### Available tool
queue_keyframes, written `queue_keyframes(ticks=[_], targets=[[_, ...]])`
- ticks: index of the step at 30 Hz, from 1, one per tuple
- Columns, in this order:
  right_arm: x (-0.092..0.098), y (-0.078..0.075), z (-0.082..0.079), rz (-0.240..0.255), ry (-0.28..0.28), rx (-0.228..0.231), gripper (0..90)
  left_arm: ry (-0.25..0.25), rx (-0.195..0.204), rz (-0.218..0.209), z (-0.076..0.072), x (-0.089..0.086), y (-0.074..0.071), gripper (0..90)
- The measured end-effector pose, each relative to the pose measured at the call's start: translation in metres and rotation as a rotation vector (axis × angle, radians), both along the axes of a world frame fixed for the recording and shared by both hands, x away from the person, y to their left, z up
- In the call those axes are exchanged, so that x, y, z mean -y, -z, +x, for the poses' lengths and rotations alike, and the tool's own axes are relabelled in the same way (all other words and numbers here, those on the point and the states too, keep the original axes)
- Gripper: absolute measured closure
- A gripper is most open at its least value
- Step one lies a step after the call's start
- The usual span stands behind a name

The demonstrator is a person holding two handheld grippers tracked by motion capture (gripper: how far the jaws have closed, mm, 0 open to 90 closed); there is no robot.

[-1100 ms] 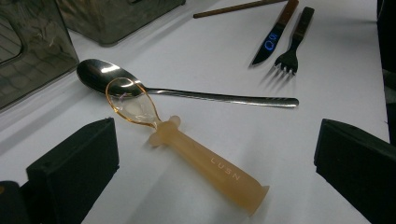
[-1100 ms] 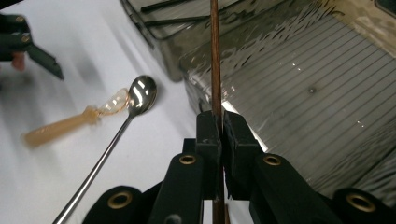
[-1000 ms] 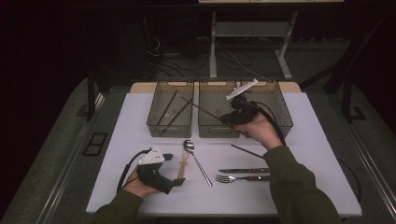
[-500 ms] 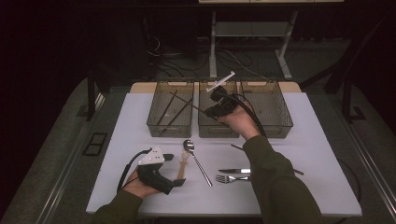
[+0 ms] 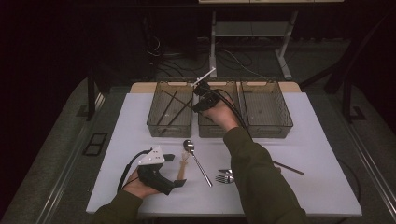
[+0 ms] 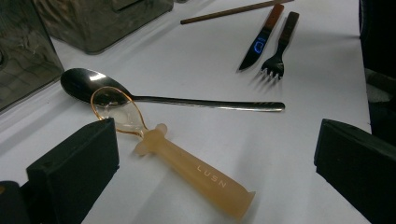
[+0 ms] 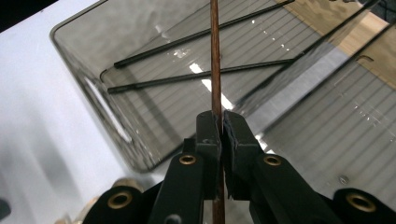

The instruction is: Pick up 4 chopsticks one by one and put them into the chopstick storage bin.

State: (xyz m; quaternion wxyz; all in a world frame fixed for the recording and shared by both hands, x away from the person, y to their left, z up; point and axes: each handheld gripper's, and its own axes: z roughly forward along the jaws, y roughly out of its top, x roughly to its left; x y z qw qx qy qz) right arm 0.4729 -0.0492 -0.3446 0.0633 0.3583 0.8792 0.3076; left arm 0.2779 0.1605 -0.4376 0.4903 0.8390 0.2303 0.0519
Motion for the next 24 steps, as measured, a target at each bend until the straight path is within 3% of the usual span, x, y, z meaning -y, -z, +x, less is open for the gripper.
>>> queue_keyframes(ticks=[10,19,24], targets=[[-0.027,0.008,0.018,-0.02,0.041,-0.03,85.5,0.007,0.0,-0.006,0.0,0.0,0.0,0.0],[-0.047,0.017,0.023,-0.037,0.037,-0.043,84.4,0.012,-0.003,-0.014,0.0,0.001,0.0,0.0],[-0.048,0.017,0.022,-0.008,0.025,-0.021,67.4,0.016,-0.002,-0.011,0.0,0.0,0.0,0.0]])
